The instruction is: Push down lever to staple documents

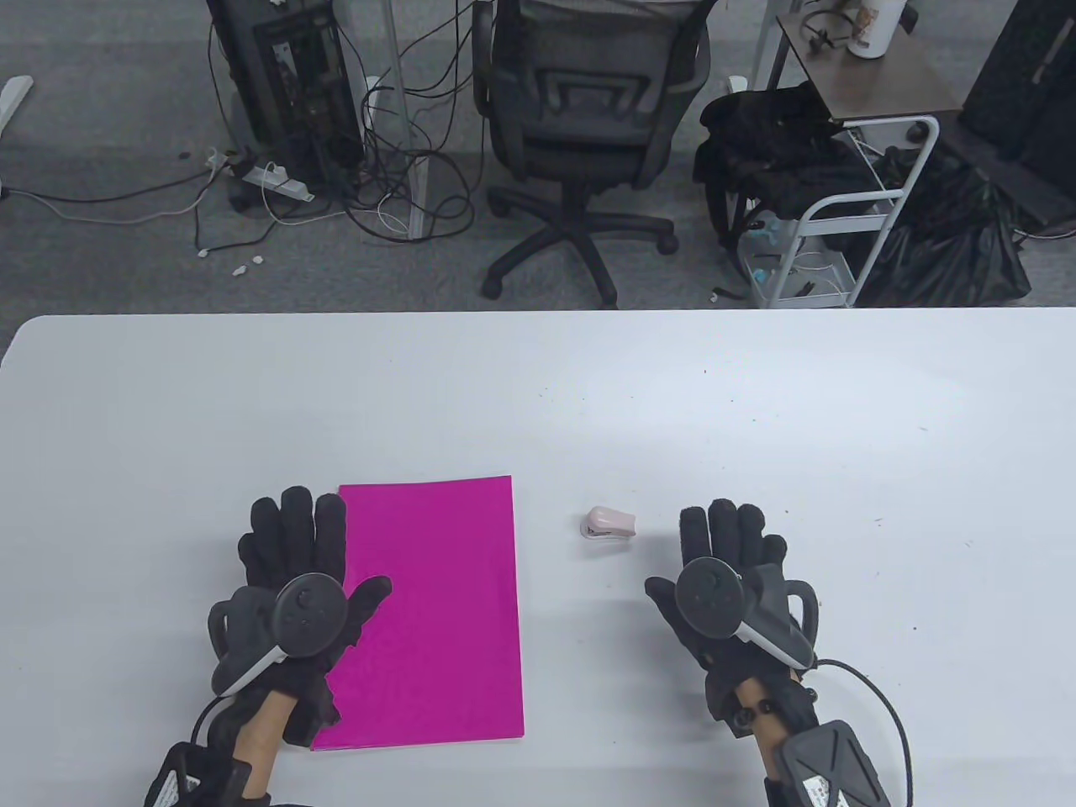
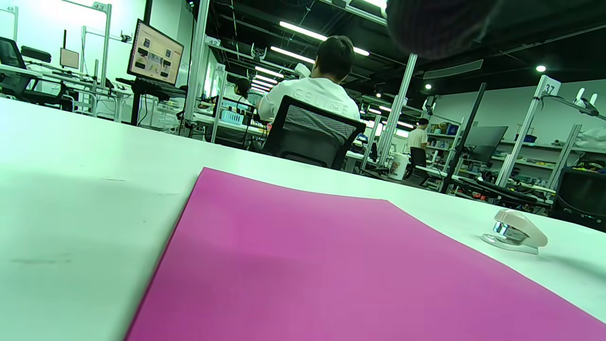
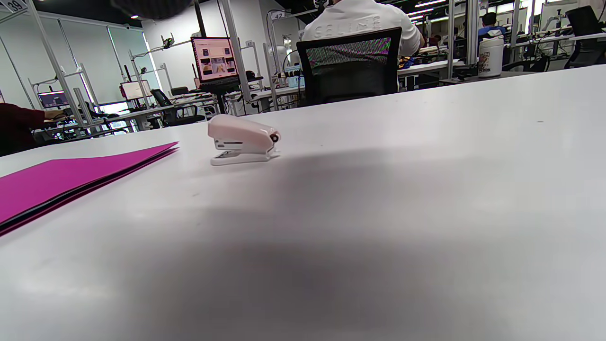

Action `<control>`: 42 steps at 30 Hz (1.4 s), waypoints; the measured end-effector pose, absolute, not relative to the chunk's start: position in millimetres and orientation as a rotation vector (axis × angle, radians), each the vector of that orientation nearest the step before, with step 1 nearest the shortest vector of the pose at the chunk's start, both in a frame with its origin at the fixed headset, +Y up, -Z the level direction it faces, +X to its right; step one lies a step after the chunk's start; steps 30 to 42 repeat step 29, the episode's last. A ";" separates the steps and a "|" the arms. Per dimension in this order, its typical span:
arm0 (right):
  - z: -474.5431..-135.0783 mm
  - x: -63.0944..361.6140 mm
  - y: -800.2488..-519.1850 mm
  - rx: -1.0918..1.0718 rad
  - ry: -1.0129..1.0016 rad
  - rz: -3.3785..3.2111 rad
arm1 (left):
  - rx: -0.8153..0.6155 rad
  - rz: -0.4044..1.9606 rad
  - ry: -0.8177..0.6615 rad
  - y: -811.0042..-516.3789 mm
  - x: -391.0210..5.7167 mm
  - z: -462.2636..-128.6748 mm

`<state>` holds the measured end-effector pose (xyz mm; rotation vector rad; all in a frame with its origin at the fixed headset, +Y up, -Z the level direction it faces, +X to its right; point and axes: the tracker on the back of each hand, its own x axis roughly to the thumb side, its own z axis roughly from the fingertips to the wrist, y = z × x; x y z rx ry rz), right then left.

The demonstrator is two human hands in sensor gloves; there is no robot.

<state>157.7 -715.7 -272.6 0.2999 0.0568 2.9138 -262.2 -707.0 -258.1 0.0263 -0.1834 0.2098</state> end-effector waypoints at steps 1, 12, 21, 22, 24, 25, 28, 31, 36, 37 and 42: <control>-273.0 158.1 -716.0 0.298 0.056 2.914 | 0.027 0.209 -0.184 -706.9 -262.3 -258.3; -274.6 159.1 -716.3 0.292 0.040 2.904 | 0.032 0.213 -0.163 -705.8 -264.1 -258.1; -274.6 158.8 -716.7 0.296 0.038 2.895 | 0.041 0.212 -0.146 -705.8 -265.1 -257.9; -274.5 158.8 -716.5 0.295 0.036 2.897 | 0.046 0.212 -0.144 -705.6 -265.2 -257.8; -274.1 158.7 -716.3 0.295 0.036 2.897 | 0.047 0.210 -0.141 -705.3 -265.5 -257.7; -274.0 158.5 -716.3 0.297 0.033 2.897 | 0.052 0.211 -0.140 -705.2 -265.9 -257.7; -274.1 157.8 -716.8 0.298 0.032 2.899 | 0.052 0.211 -0.135 -705.3 -266.4 -258.1; -274.3 157.5 -717.3 0.298 0.036 2.900 | 0.051 0.210 -0.133 -705.2 -266.7 -258.2; -274.3 157.5 -717.3 0.298 0.036 2.900 | 0.051 0.210 -0.133 -705.2 -266.7 -258.2; -274.3 157.5 -717.3 0.298 0.036 2.900 | 0.051 0.210 -0.133 -705.2 -266.7 -258.2; -274.3 157.5 -717.3 0.298 0.036 2.900 | 0.051 0.210 -0.133 -705.2 -266.7 -258.2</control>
